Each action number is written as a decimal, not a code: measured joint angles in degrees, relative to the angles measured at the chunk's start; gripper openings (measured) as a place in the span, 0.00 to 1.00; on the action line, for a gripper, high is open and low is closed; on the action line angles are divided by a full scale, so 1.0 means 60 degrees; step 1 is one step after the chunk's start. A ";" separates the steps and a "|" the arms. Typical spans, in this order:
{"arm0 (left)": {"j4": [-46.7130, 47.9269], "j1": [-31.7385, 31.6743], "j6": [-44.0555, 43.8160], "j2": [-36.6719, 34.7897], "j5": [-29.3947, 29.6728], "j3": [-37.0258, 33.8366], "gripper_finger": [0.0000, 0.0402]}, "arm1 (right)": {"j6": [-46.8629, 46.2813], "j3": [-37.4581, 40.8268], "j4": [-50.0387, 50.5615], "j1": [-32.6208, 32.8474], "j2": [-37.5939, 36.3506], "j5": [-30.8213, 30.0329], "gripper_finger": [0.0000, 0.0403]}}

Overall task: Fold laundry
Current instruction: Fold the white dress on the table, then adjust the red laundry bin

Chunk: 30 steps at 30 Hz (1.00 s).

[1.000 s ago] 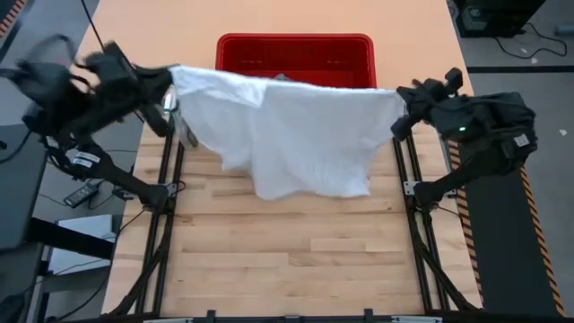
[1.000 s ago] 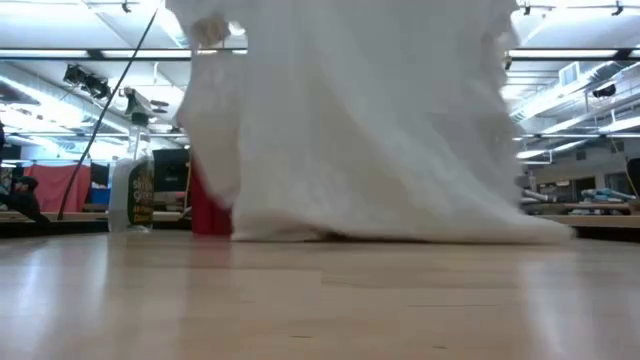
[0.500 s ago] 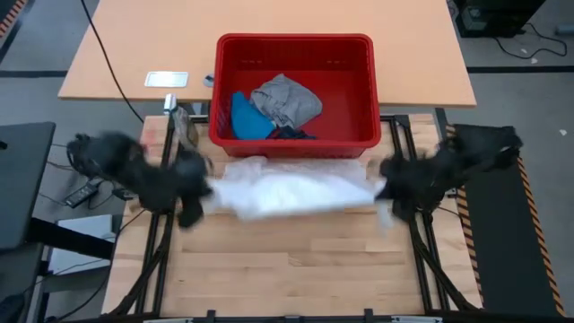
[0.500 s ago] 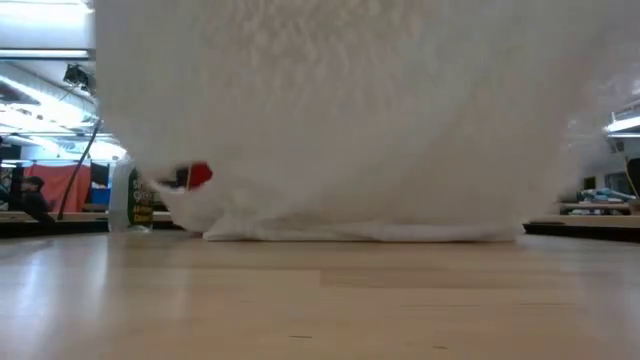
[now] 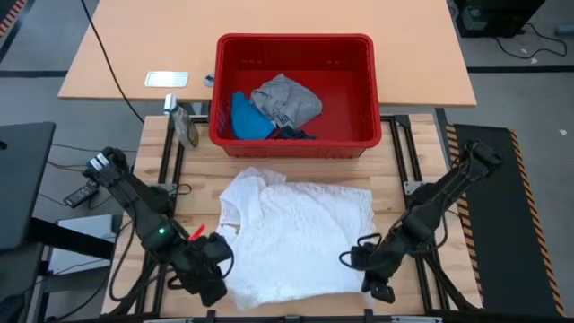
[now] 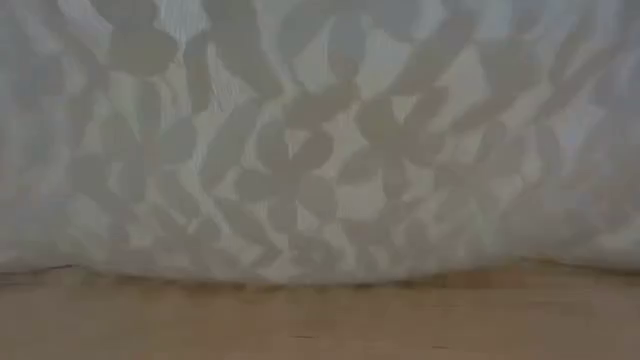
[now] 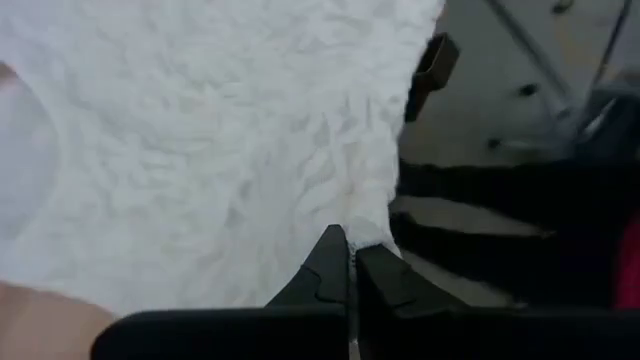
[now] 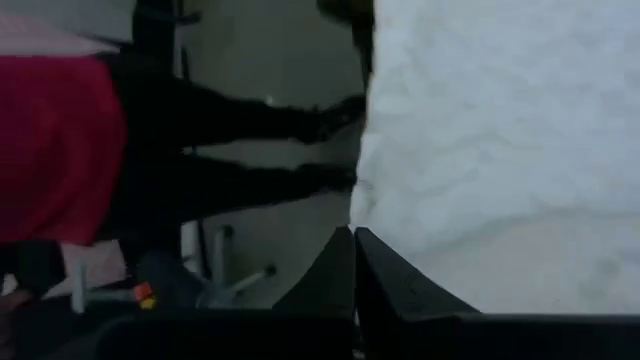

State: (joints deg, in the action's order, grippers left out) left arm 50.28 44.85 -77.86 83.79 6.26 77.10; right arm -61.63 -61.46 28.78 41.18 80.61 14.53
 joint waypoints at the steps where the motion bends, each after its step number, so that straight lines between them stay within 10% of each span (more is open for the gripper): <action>1: -0.0043 0.0027 -0.0435 -0.0002 -0.0003 -0.0102 0.01 | -0.0023 0.0068 0.0048 0.0001 0.0058 0.0061 0.06; 8: 0.0478 0.0140 -0.1562 -0.0116 0.0012 -0.0141 0.22 | 0.0270 0.0103 0.1000 -0.0458 -0.0185 -0.0173 0.28; 14: 0.1992 -0.0371 -0.1692 -0.0588 0.1307 -0.0138 0.43 | 0.0412 0.0099 0.2971 -0.1167 -0.1017 -0.2269 0.41; 30: 0.2536 -0.5060 0.2525 -0.0466 0.2445 -0.0138 0.54 | 0.3741 0.0769 0.4347 -0.5656 -0.1420 -0.4487 0.41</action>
State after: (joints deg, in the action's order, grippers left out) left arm 65.49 14.49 -62.71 80.99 20.93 76.27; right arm -39.19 -56.84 54.86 7.24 72.10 -12.39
